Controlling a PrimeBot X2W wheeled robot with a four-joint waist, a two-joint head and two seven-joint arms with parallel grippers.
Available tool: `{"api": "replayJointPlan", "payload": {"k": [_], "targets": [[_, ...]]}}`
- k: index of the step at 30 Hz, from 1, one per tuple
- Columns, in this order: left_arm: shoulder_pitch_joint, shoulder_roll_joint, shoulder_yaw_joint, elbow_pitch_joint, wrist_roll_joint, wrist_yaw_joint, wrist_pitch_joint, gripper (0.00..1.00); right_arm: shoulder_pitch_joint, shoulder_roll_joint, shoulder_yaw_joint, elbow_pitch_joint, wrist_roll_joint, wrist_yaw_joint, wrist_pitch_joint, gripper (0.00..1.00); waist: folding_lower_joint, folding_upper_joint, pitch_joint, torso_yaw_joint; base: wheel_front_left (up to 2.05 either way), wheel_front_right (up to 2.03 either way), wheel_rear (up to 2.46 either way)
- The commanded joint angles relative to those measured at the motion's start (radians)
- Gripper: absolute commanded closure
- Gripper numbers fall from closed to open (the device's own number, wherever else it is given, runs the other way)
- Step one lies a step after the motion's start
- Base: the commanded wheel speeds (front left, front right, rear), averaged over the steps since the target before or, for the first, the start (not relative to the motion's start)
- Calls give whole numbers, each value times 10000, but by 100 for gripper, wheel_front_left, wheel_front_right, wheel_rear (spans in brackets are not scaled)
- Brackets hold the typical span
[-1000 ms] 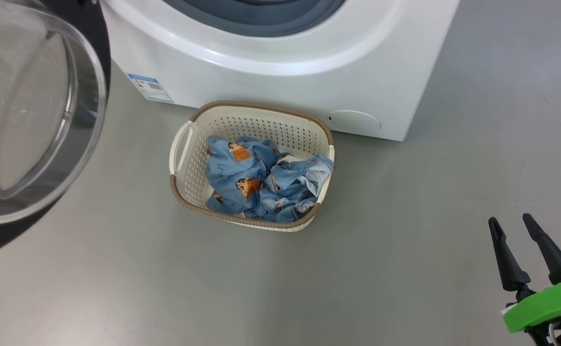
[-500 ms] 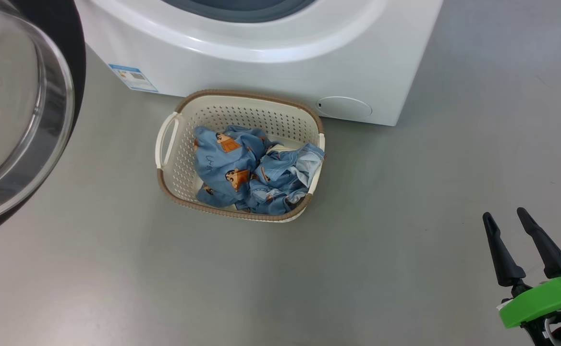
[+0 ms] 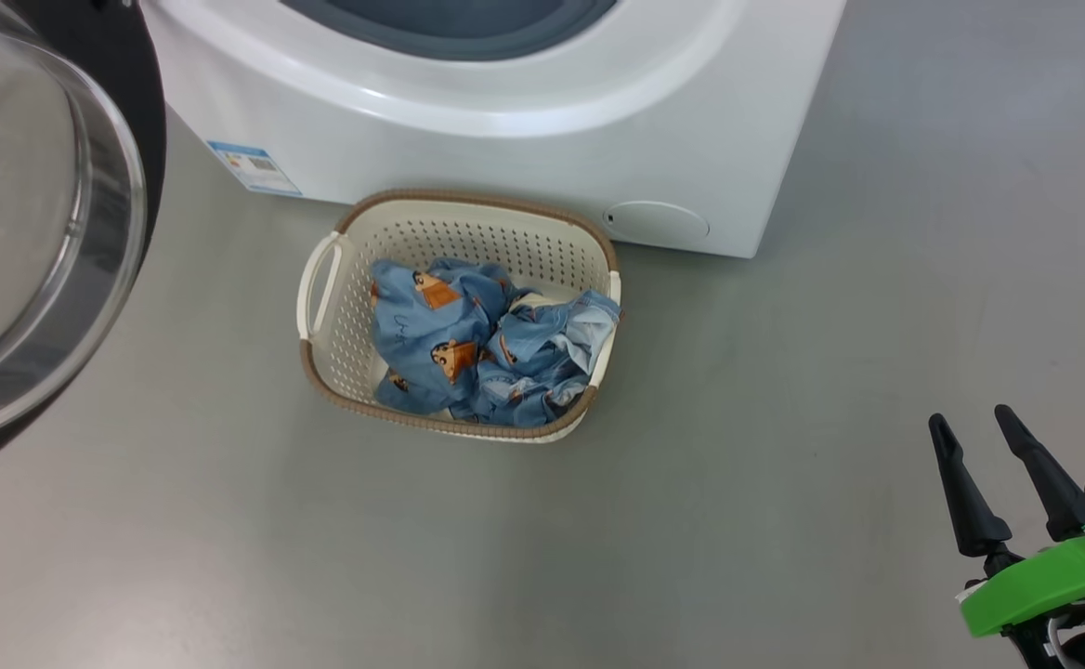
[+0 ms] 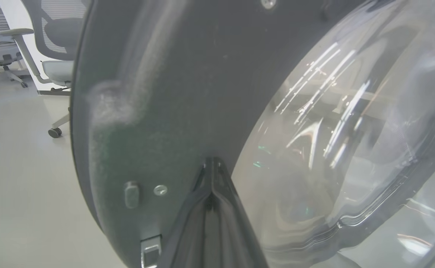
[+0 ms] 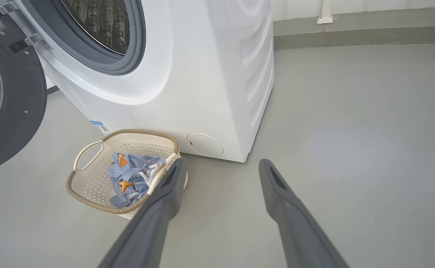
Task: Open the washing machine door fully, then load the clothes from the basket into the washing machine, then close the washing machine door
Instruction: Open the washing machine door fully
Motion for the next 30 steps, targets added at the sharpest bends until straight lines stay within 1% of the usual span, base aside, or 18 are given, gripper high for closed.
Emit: {"api": "replayJointPlan", "payload": {"k": [1,7,8,9,10,11,13,14,16,18,20,23,25,30], "targets": [[309,517,155,-422,81,-81,-63,100,-17,-66,219,-165,-141,14,-132,0,0,0,-198,-15,0,0,0],[1077,107,84,-914,135,-374,-63,100,109,119,270,-123,-130,14,-132,0,0,0,-710,-83,0,0,0],[1182,48,83,-1015,100,-426,-63,88,123,140,275,-118,-128,14,-132,0,0,0,-785,-96,0,0,0],[1293,-7,56,-1114,63,-487,-63,71,134,162,277,-118,-126,14,-132,0,0,0,-847,-113,0,0,0],[1400,-69,48,-1230,0,-538,-63,60,146,186,274,-117,-125,14,-132,0,0,0,-919,-127,0,0,0],[1529,-125,7,-1338,-47,-586,-63,52,164,214,275,-112,-123,14,-132,0,0,0,-994,-146,0,0,0],[1784,-244,-100,-1564,-156,-653,-63,10,203,264,273,-97,-114,14,-132,0,0,0,-1125,-172,0,0,0],[1915,-311,-161,-1689,-241,-676,-63,0,227,289,274,-86,-110,14,-132,0,0,0,-1188,-184,0,0,0],[2186,-457,-320,-1957,-462,-702,-63,0,282,336,274,-60,-101,14,-132,0,0,0,-1325,-203,0,0,0],[2542,-572,-700,-2227,-718,-708,-63,0,340,394,288,-52,-95,14,-132,0,0,0,-1457,-243,0,0,0],[2934,-580,-1140,-2482,-929,-711,-63,0,391,444,288,-55,-92,14,-132,0,0,0,-1563,-283,0,0,0],[3443,-656,-1547,-2871,-1262,-712,-63,0,457,491,258,-70,-73,14,-132,0,0,0,-1676,-350,0,0,0],[3597,-703,-1692,-3006,-1340,-712,-63,0,473,501,235,-81,-68,14,-132,0,0,0,-1699,-369,0,0,0],[4248,-1023,-2386,-3633,-1517,-713,-63,0,542,574,148,-114,-56,14,-132,0,0,0,-1797,-547,0,0,0]]}}
